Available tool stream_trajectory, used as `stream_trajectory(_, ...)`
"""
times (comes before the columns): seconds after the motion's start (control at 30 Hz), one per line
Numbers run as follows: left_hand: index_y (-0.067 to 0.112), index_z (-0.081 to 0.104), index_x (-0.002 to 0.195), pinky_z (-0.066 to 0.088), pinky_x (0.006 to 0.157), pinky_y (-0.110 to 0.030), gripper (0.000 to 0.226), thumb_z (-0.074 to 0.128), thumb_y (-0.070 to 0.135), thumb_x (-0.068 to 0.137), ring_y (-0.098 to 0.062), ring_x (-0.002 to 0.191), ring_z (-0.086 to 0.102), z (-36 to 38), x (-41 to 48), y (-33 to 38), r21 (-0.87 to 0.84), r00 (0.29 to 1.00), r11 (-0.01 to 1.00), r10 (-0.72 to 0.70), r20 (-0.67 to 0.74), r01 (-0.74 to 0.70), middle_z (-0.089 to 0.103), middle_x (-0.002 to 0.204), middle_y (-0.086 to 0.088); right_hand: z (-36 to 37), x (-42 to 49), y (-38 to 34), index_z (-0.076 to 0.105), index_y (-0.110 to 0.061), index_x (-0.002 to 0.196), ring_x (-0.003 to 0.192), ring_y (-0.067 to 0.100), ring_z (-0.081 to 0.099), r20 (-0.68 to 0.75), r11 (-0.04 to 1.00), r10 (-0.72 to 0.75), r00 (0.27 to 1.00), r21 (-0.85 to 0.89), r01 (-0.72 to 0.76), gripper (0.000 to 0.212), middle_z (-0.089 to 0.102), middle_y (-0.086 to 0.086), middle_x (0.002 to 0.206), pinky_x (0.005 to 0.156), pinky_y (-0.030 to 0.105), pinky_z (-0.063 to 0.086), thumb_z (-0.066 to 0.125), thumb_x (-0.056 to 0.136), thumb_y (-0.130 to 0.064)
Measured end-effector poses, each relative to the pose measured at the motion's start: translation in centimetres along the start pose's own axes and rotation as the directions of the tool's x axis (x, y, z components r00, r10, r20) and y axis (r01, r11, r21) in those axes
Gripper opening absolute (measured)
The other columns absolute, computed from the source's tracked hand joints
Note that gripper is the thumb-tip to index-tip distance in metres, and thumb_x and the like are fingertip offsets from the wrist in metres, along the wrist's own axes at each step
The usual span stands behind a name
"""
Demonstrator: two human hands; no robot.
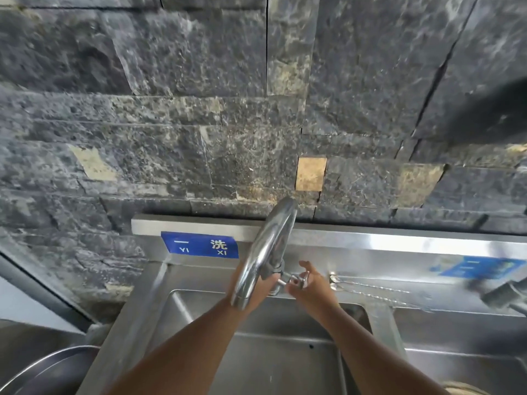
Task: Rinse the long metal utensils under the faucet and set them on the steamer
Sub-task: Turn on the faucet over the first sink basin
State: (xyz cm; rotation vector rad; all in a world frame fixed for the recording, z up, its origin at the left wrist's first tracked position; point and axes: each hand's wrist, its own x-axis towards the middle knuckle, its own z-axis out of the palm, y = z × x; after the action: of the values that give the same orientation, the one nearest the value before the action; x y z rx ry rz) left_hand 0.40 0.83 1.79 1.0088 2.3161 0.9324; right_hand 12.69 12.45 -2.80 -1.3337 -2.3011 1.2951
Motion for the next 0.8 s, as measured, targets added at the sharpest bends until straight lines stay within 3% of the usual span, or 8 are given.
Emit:
stream_trajectory(0.1, 0.011, 0.056, 0.126, 0.039, 0.082, 0.001, 0.042, 0.071, 0.020, 0.088, 0.009, 0.093, 0.059, 0.2, -0.3, 1.1, -0.092, 1.000, 0.996, 0.008, -0.008, -0.008, 0.062, 0.109, 0.005, 0.3, 0.4, 0.2, 0.067, -0.036, 0.099, 0.064, 0.015, 0.069, 0.004, 0.993, 0.026, 1.000, 0.114, -0.026, 0.027, 0.073, -0.004, 0.077, 0.065, 0.041, 0.062, 0.080, 0.076, -0.033)
stream_trajectory(0.2, 0.010, 0.053, 0.097, 0.041, 0.062, -0.004, 0.020, 0.064, -0.004, 0.088, 0.001, 0.064, 0.053, 0.6, -0.6, 2.5, -0.146, 0.999, 0.989, 0.031, 0.016, -0.029, 0.053, 0.079, 0.000, 0.3, 0.5, -0.1, 0.068, -0.045, 0.073, 0.061, 0.017, 0.072, 0.048, 0.982, 0.044, 0.998, 0.181, -0.052, 0.017, 0.073, -0.001, 0.073, 0.051, 0.041, 0.062, 0.077, 0.078, -0.031)
stream_trajectory(0.3, 0.005, 0.059, 0.098, 0.041, 0.062, -0.009, 0.008, 0.062, 0.001, 0.091, -0.019, 0.080, 0.055, 0.8, -0.5, 3.0, -0.167, 0.999, 0.986, 0.011, 0.031, -0.005, 0.062, 0.093, -0.018, 0.3, 0.5, -0.2, 0.068, -0.038, 0.085, 0.055, 0.017, 0.072, 0.118, 0.963, 0.089, 0.989, 0.245, -0.116, 0.013, 0.073, -0.001, 0.078, 0.046, 0.035, 0.059, 0.075, 0.084, -0.027)
stream_trajectory(0.37, -0.003, 0.058, 0.120, 0.044, 0.075, -0.013, 0.029, 0.062, 0.005, 0.093, -0.025, 0.101, 0.061, 1.0, -0.1, 2.7, -0.134, 1.000, 0.991, -0.005, 0.022, 0.008, 0.065, 0.115, -0.020, 0.3, 0.4, -0.3, 0.068, -0.031, 0.095, 0.052, 0.021, 0.072, 0.129, 0.953, 0.085, 0.988, 0.279, -0.119, 0.011, 0.072, 0.001, 0.079, 0.043, 0.029, 0.056, 0.074, 0.087, -0.026)
stream_trajectory(0.47, -0.005, 0.042, 0.140, 0.035, 0.091, -0.021, 0.050, 0.060, 0.005, 0.094, -0.034, 0.125, 0.051, 0.9, 0.0, 2.9, -0.129, 0.999, 0.992, 0.010, 0.035, -0.006, 0.054, 0.136, -0.023, 0.3, 0.3, -0.3, 0.066, -0.030, 0.095, 0.051, 0.024, 0.072, 0.123, 0.947, 0.054, 0.991, 0.307, -0.090, 0.011, 0.071, 0.001, 0.079, 0.042, 0.028, 0.056, 0.072, 0.088, -0.023)
stream_trajectory(0.63, -0.007, 0.044, 0.135, 0.038, 0.067, 0.003, 0.046, 0.060, -0.001, 0.092, -0.037, 0.119, 0.054, 1.6, 0.5, 2.7, -0.163, 1.000, 0.986, -0.027, 0.008, 0.028, 0.057, 0.129, -0.026, 0.2, 0.3, -0.2, 0.066, -0.026, 0.098, 0.056, 0.027, 0.074, 0.145, 0.944, 0.032, 0.989, 0.320, -0.078, 0.010, 0.071, 0.003, 0.086, 0.050, 0.032, 0.061, 0.071, 0.090, -0.021)
stream_trajectory(0.73, -0.004, 0.046, 0.135, 0.040, 0.074, -0.004, 0.041, 0.056, 0.004, 0.096, -0.027, 0.108, 0.058, 1.6, 0.5, 3.4, -0.124, 0.999, 0.991, -0.050, 0.015, 0.051, 0.060, 0.126, -0.023, 0.0, 0.2, -0.4, 0.064, -0.034, 0.087, 0.057, 0.027, 0.074, 0.151, 0.938, 0.012, 0.988, 0.340, -0.064, 0.016, 0.070, 0.002, 0.087, 0.053, 0.033, 0.062, 0.071, 0.090, -0.020)
stream_trajectory(0.8, 0.001, 0.057, 0.122, 0.041, 0.067, -0.004, 0.033, 0.065, 0.006, 0.090, -0.015, 0.088, 0.058, 1.6, 0.5, 3.3, -0.106, 0.997, 0.994, -0.035, -0.063, 0.028, 0.068, 0.111, -0.017, 0.0, 0.1, -0.3, 0.061, -0.039, 0.082, 0.057, 0.026, 0.074, 0.146, 0.942, 0.007, 0.989, 0.331, -0.055, 0.023, 0.069, 0.000, 0.086, 0.052, 0.032, 0.062, 0.070, 0.090, -0.020)
